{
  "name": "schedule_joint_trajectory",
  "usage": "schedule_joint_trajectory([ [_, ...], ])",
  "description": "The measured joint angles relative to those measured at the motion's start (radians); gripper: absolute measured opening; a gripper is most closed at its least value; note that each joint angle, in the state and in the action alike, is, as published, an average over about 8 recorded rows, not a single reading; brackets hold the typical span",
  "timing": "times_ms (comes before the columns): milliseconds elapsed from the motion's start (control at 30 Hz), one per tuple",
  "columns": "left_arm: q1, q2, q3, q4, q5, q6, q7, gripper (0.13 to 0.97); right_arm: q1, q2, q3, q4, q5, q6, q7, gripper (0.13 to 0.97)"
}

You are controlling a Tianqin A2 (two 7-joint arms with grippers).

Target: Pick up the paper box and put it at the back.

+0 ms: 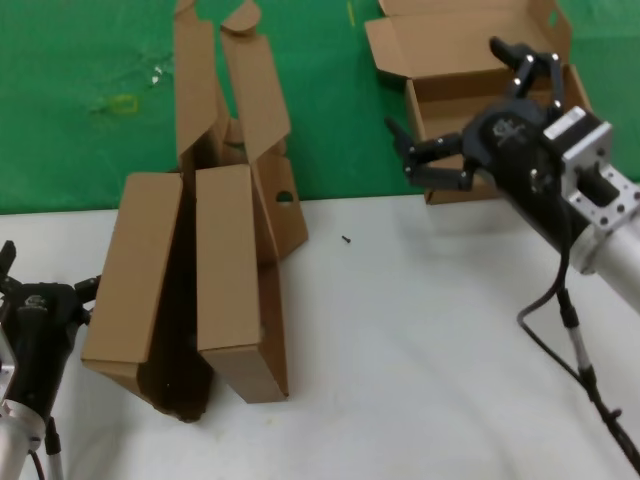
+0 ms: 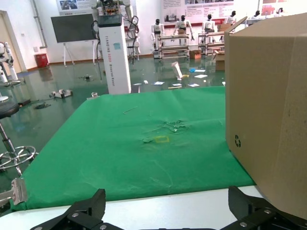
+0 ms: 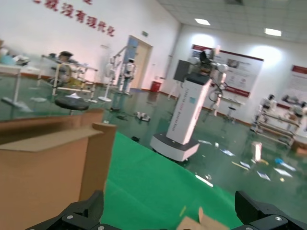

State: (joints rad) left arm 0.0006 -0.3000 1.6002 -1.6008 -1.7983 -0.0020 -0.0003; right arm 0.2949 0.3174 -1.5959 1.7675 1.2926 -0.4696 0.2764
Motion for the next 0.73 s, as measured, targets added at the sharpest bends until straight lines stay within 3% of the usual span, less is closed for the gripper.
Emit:
schedule_joint_trajectory([
  [133, 0.000, 0.000, 0.000, 0.000, 0.000, 0.000, 0.000, 0.870, -0.039, -0.002, -0.001, -0.022, 0.067, 0.062, -0.036, 0.966],
  [433, 0.000, 0.000, 0.000, 0.000, -0.001, 0.001, 0.000, 0.951, -0.126, -0.007, -0.002, -0.072, 0.217, 0.201, -0.118, 0.966],
  [733, 0.000, 0.000, 0.000, 0.001, -0.001, 0.001, 0.000, 0.966, -0.199, -0.012, -0.003, -0.113, 0.342, 0.317, -0.186, 0.966],
])
